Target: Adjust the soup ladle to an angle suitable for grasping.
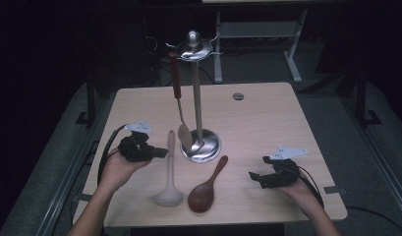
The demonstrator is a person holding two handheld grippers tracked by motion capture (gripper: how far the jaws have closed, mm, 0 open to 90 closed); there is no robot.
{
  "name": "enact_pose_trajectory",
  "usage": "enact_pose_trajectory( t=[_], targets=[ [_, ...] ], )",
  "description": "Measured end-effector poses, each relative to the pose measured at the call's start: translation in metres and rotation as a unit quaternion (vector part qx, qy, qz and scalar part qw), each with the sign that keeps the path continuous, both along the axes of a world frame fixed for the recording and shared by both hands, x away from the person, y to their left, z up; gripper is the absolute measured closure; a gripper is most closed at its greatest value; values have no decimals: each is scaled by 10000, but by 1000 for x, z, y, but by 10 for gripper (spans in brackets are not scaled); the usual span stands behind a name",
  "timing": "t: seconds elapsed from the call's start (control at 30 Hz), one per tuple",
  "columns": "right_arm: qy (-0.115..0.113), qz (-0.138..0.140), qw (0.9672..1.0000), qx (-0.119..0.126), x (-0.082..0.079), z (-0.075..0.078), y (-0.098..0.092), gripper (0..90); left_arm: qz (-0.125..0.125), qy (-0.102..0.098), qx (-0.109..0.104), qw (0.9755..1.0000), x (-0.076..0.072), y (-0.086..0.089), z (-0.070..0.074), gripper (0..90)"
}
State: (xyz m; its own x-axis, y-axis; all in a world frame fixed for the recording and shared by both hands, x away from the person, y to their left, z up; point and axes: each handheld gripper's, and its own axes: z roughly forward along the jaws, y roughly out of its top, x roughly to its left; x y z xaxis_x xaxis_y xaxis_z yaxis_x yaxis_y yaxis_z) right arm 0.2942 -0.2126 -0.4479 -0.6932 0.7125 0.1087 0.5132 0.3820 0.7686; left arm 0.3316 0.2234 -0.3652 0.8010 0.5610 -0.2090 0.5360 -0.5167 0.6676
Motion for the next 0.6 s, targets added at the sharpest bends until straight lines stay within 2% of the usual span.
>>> enact_pose_trajectory(
  t=[0.3,0.4,0.6],
  targets=[
    [2,0,10000,9,0,0,0,177,-167,481,140,9986,-7,-19,-50,900],
    [-7,-5,10000,-17,1,-1,0,177,-320,625,295,9971,-10,-28,-64,900],
    [-30,43,9999,-102,0,-1,2,178,-446,749,560,9946,-16,-35,-77,900]
  ],
)
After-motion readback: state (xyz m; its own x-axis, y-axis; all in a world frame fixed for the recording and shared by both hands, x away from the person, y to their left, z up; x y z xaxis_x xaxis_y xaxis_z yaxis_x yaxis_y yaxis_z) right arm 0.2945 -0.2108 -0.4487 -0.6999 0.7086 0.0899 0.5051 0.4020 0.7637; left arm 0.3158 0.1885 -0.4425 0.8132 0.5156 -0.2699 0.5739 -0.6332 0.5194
